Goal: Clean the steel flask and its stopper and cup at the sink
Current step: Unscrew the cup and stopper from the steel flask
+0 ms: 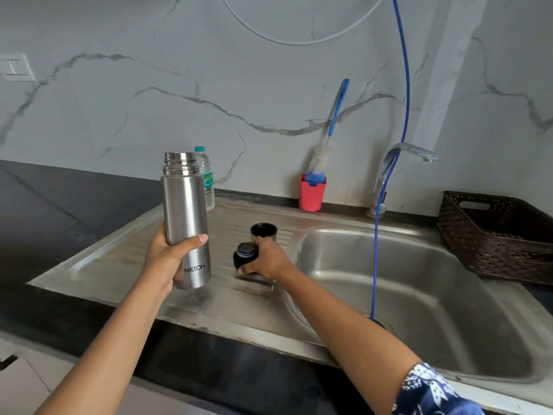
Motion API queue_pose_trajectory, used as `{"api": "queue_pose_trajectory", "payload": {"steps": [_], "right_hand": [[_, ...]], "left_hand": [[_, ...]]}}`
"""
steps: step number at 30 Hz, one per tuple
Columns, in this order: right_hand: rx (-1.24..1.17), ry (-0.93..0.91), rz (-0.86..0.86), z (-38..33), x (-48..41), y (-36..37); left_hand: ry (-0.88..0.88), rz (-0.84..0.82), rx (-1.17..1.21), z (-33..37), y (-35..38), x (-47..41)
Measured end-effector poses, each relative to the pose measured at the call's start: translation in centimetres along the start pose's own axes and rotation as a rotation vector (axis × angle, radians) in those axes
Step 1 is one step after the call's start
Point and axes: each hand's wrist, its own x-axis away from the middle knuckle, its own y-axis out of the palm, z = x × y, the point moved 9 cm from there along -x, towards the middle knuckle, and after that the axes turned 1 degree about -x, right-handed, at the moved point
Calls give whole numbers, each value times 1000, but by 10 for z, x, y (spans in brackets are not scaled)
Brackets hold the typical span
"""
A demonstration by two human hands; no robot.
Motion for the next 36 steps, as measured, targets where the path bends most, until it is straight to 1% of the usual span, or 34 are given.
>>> {"api": "queue_pose_trajectory", "payload": {"steps": [4, 6, 7, 9, 11, 12, 14, 18, 22, 25, 29, 33, 36], "right_hand": [[67, -19, 0, -3, 2, -2], [80, -59, 65, -12, 9, -19], [34, -91, 110, -20, 15, -30], [-233, -124, 162, -32, 30, -57], [-535, -140, 132, -44, 45, -80], [-611, -143, 110, -48, 49, -90], [-674, -147, 63, -53, 56, -110], [-686, -149, 9, -49, 67, -142], [-669, -154, 26, -30, 78, -169], [-648, -135, 93, -9, 86, -190], [-583, -47, 234, 19, 95, -215], [-557, -15, 330, 40, 105, -231], [-563, -12, 401, 54, 111, -244]], "left_hand": [[18, -6, 14, 4, 1, 1], [30, -19, 23, 7, 5, 3], [34, -27, 28, 9, 7, 3], [34, -58, 37, 12, 19, 5], [30, -116, 34, 14, 39, 9], [26, -146, 34, 16, 52, 12], [12, -210, 64, 16, 82, 20], [-38, -298, 89, 5, 145, 34], [-90, -428, 66, -4, 200, 48], [-115, -504, 49, -8, 231, 57], [-126, -578, 44, -14, 259, 66], [-53, -695, 8, -15, 282, 76], [-17, -780, -78, -19, 292, 74]]}}
